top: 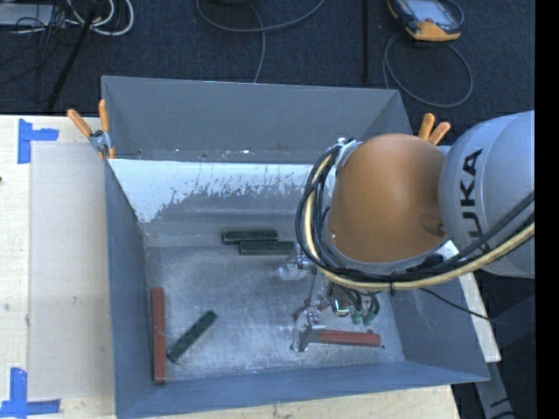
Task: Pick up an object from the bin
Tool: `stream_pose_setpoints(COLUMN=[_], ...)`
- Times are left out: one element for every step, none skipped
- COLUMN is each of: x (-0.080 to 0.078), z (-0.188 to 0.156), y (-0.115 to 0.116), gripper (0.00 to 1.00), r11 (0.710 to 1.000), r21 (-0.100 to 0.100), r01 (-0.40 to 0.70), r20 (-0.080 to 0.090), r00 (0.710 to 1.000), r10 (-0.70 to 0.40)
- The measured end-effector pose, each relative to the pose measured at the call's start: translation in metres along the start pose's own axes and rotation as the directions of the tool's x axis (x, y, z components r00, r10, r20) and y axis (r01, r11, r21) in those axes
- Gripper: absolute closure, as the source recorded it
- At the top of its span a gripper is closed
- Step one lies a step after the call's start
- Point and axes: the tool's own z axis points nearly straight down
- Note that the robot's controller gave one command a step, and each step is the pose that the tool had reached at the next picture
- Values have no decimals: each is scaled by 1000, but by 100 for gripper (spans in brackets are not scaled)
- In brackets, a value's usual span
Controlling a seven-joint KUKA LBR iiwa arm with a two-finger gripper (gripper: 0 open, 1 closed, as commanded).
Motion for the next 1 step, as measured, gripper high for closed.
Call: stream_pose_setpoints(x=[-2], z=[-4], y=[-1], gripper=[0], r11=[1000], r21=[-1], r01=[-4], r20=[8], r00=[1000], r10=[4])
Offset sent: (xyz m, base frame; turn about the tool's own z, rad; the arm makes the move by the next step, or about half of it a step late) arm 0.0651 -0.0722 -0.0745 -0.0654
